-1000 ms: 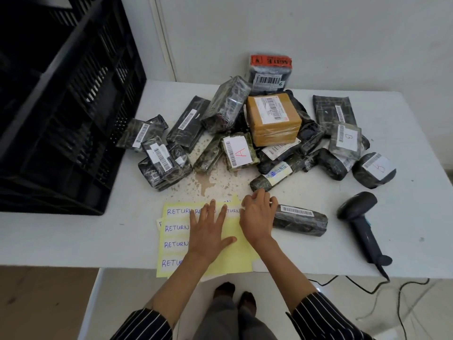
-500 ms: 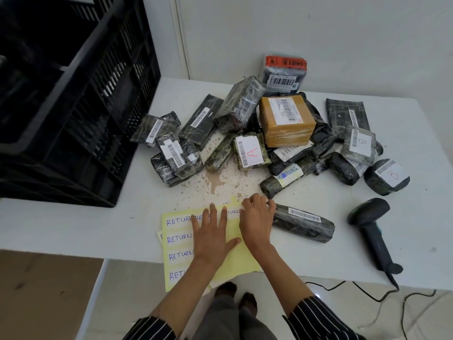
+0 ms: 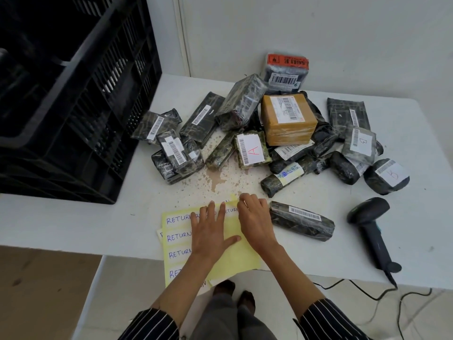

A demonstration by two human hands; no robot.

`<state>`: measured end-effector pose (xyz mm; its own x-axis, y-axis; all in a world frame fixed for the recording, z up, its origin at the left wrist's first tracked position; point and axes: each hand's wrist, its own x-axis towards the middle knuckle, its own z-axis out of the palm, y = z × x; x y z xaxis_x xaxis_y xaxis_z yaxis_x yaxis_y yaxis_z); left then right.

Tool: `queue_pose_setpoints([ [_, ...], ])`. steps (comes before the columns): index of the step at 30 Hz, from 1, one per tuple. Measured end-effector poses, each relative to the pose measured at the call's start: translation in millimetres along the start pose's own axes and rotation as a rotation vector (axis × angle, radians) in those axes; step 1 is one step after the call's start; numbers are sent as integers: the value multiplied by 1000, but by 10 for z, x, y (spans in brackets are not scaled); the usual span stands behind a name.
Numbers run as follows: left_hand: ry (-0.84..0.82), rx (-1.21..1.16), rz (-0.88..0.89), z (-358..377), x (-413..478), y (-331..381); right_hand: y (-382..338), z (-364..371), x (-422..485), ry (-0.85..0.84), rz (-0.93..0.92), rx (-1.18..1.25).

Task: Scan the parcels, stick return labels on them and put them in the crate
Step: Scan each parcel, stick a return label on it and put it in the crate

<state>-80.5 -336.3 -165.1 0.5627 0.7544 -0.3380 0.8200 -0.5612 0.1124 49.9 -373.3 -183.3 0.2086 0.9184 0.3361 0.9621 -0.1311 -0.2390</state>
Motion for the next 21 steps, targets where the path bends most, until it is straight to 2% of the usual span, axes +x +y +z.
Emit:
queue_pose_setpoints([
  [5,29,-6,1,-21,16,-15,32,-48,-22,-99,20,41],
  [9,20,-21,-14,-42,19,-48,30,-130,-14,-160,112,125],
  [13,64,-55,11,-32,26,-118,26,-261,2,-297,285,370],
  [16,8,-37,32,-42,61,-140,95,-495,-34,-152,467,601],
  [18,-1,-63,58,-88,58,-108,234,-693,-93,-64,534,654],
  [21,48,-107,114,-166,64,8,569,-982,-245,-39,640,657],
])
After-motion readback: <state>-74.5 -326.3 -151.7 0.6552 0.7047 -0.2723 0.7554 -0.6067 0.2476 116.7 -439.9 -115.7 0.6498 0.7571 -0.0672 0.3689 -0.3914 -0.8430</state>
